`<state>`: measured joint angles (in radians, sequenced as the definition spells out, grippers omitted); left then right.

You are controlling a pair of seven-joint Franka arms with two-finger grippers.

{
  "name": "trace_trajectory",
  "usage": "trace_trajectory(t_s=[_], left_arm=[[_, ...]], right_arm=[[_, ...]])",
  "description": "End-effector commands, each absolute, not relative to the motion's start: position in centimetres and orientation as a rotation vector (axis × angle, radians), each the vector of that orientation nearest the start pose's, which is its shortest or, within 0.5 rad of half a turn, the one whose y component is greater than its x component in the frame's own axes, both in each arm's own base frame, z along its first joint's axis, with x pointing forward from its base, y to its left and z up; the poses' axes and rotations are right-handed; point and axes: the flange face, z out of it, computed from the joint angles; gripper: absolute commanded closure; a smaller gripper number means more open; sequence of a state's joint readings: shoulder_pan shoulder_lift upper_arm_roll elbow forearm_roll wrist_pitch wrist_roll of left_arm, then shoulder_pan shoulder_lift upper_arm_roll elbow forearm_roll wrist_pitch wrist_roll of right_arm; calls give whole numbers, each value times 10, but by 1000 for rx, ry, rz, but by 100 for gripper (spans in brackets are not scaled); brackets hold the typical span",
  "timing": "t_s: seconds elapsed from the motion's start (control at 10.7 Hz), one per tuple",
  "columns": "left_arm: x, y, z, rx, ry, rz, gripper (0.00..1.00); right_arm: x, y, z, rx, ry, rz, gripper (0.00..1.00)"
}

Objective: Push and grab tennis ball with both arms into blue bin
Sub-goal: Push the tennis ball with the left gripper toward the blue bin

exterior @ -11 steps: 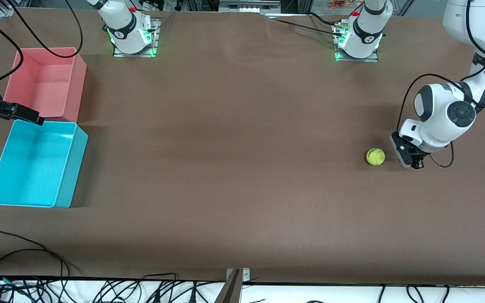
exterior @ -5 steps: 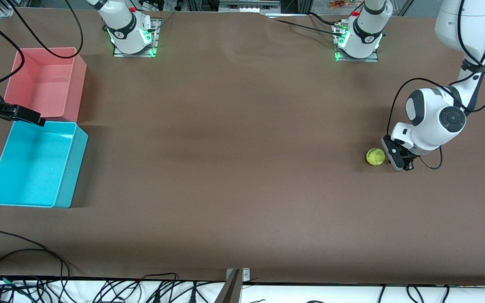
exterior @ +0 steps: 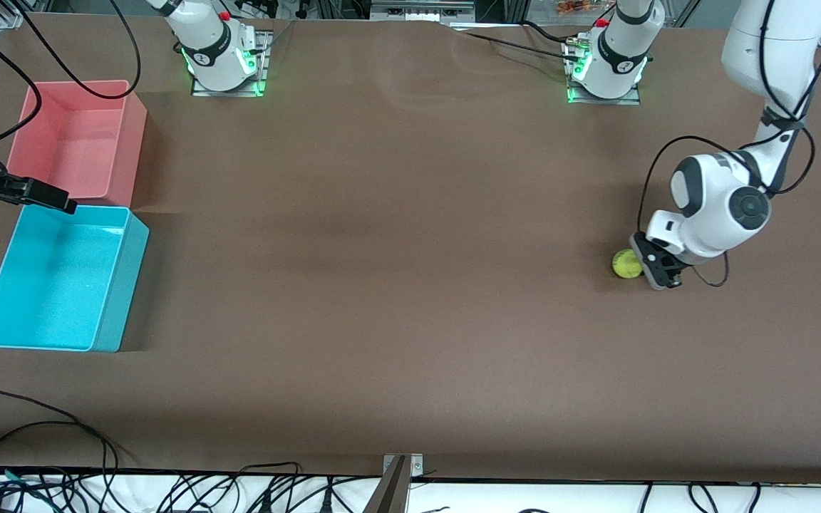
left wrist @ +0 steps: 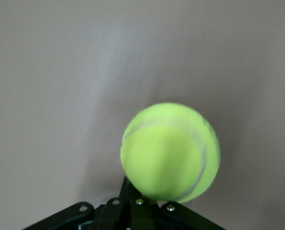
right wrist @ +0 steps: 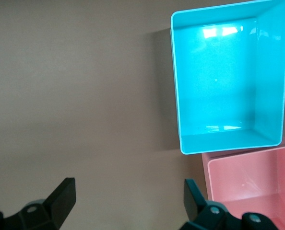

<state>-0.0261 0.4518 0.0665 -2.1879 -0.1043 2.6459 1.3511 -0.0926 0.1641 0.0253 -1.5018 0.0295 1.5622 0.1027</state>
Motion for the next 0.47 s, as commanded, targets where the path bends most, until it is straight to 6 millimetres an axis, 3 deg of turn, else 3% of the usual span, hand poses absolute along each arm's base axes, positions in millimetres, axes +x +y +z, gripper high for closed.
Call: trace_trajectory(t_s=[0.0,0.09,0.19,0.37], left_arm=[[572,-67,175,-2467,1951,-170,100],[579,-85,183,-2432,1981,-203,100],[584,-83,193,-2436,1962,-227,100],[585,-50,201,-2479,1909,-212,95]], right_arm=[[599,-40,566,-3092,263,160,0],[599,-41,566,-3092,266,160,0],[599,-40,567,-3093,263,158,0],[599,-41,566,-3092,266,160,0]])
